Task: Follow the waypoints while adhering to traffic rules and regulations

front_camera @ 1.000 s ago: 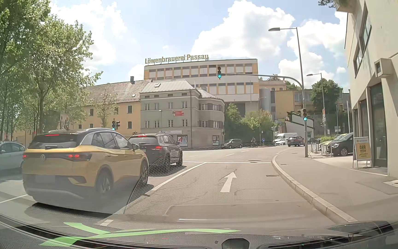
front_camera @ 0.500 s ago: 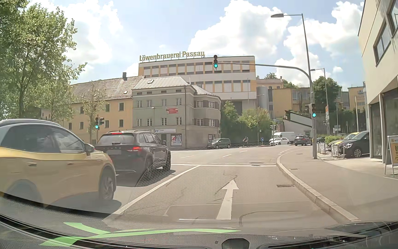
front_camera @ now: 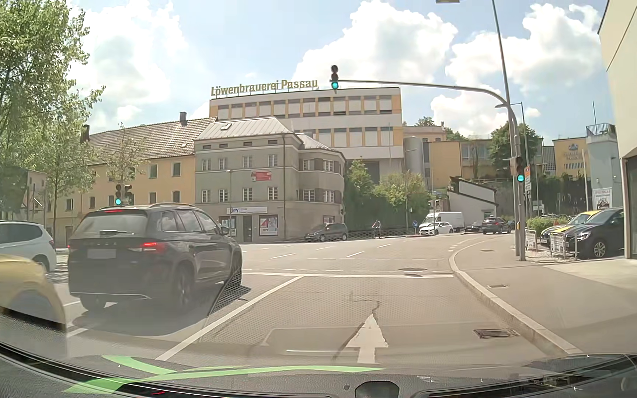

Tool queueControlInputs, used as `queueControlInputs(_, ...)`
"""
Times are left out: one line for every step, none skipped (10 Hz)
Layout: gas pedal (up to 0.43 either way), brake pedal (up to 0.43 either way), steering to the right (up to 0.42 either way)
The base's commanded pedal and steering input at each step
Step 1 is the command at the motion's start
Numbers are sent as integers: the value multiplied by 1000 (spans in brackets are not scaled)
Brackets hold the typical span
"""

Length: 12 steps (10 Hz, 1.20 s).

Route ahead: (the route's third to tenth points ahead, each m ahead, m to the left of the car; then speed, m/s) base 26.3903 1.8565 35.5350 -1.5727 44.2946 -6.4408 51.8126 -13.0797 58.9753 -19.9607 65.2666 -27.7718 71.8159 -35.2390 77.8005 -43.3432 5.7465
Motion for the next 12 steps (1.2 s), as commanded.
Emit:
queueControlInputs(189,0,35)
queueControlInputs(189,0,38)
queueControlInputs(189,0,40)
queueControlInputs(189,0,39)
queueControlInputs(189,0,40)
queueControlInputs(189,0,42)
queueControlInputs(138,0,45)
queueControlInputs(20,0,45)
queueControlInputs(0,0,45)
queueControlInputs(0,0,45)
queueControlInputs(0,0,41)
queueControlInputs(0,0,37)
